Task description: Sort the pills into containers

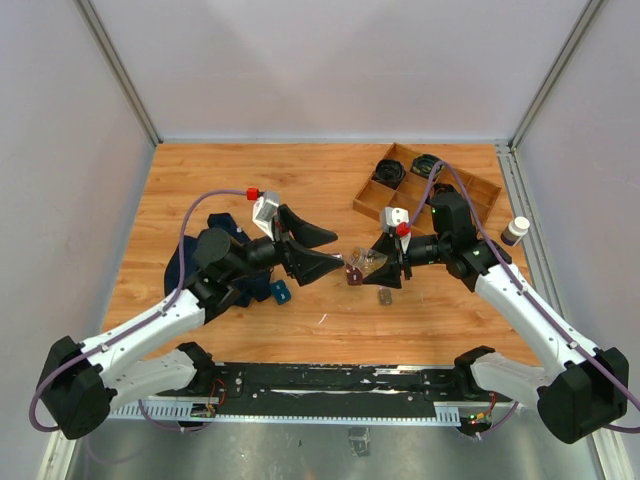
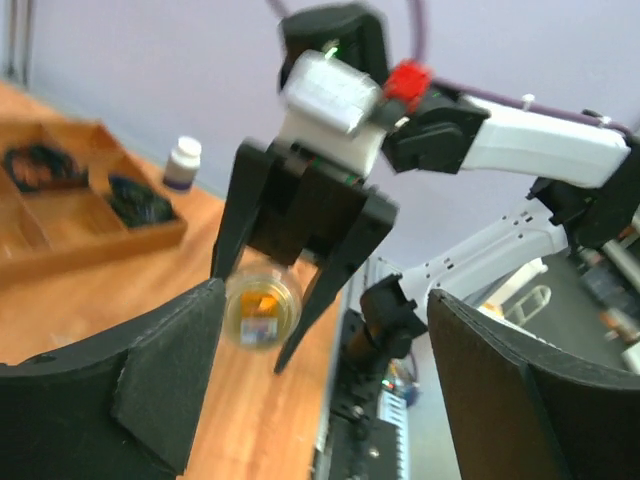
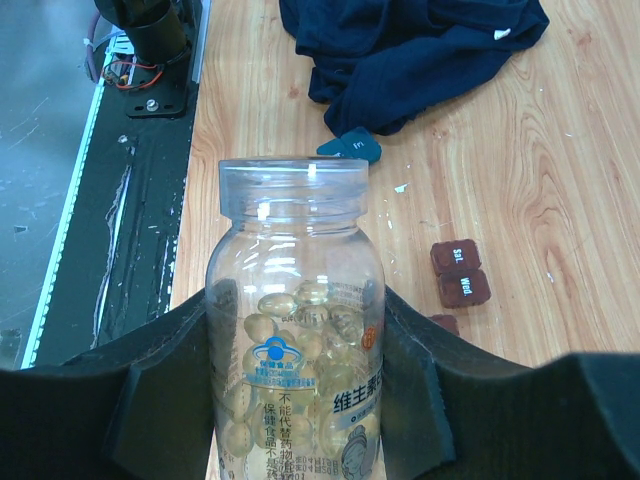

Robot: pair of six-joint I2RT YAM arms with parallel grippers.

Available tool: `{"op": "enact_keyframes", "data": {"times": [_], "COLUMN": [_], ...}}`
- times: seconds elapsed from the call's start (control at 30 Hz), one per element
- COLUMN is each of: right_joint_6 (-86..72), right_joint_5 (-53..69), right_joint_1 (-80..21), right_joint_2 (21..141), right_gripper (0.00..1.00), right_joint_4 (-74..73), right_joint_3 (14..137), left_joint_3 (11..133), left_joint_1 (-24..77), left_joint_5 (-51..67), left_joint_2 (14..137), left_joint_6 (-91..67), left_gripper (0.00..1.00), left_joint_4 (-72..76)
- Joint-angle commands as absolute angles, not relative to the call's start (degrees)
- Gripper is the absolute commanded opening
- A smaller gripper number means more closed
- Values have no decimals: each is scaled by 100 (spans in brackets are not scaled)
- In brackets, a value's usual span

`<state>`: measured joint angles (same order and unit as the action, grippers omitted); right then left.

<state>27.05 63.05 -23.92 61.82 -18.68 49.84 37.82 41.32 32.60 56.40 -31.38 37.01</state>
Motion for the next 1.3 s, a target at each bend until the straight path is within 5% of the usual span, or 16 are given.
{"op": "enact_keyframes", "data": {"times": [0.0,0.27,0.6,1.27], "right_joint_6": [2742,2742,2742,2742], "right_joint_5": [6454,6451,6433,6434], "right_joint_1": [-2355,-2355,-2355,-2351], "right_joint_2": [6123,6186,6182,6180], "right_gripper": [1,1,1,1], "right_joint_4": [-1733,-1732,-1735,-1733], "right_joint_3": [5062,5065,5066,5063], "left_joint_3": [3272,3418,3973,4228], "left_joint_1": [4168,5334,5607,5649], "left_joint_5": [2465,-239,-394,47], "left_joint_2": [5569,5293,5987,6372], "left_joint_6": [-4609,-3898,-3815,-3727], "left_gripper": [80,79,75,46], "left_joint_4": [3914,2416,2303,2312]}}
